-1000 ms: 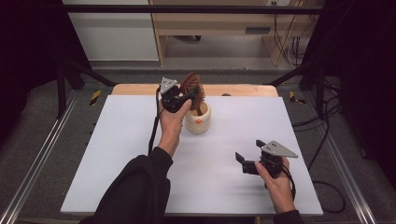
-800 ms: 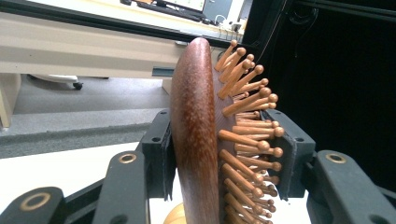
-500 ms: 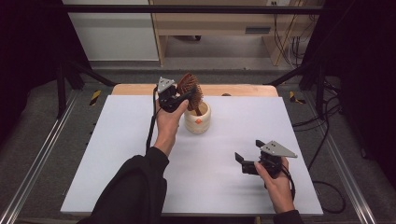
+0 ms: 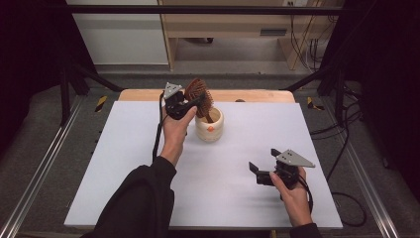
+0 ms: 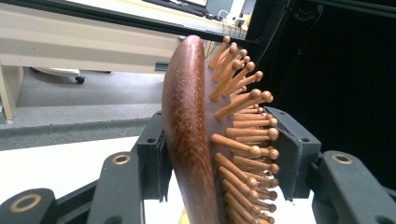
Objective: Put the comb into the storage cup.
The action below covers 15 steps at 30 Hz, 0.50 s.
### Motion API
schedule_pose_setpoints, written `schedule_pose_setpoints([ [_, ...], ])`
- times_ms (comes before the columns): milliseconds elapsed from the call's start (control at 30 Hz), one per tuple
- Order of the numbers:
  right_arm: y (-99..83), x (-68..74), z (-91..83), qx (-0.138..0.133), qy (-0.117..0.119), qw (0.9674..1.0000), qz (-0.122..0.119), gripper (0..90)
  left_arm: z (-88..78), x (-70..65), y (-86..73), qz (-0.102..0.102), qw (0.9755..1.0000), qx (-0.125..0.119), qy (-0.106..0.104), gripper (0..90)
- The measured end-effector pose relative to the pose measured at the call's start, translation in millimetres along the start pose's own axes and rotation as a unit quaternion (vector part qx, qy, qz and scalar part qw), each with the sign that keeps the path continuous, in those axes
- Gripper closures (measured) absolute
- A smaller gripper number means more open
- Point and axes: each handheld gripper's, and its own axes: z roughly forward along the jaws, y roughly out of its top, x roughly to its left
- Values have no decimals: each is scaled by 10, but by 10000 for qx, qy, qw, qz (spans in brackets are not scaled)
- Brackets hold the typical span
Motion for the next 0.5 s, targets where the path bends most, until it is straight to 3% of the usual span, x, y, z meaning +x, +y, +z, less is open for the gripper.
schedule_pose_setpoints([
  [500, -3, 2, 7, 21, -1, 10000, -23, 40, -28, 87, -18, -105, 9999, 47, 69, 443],
])
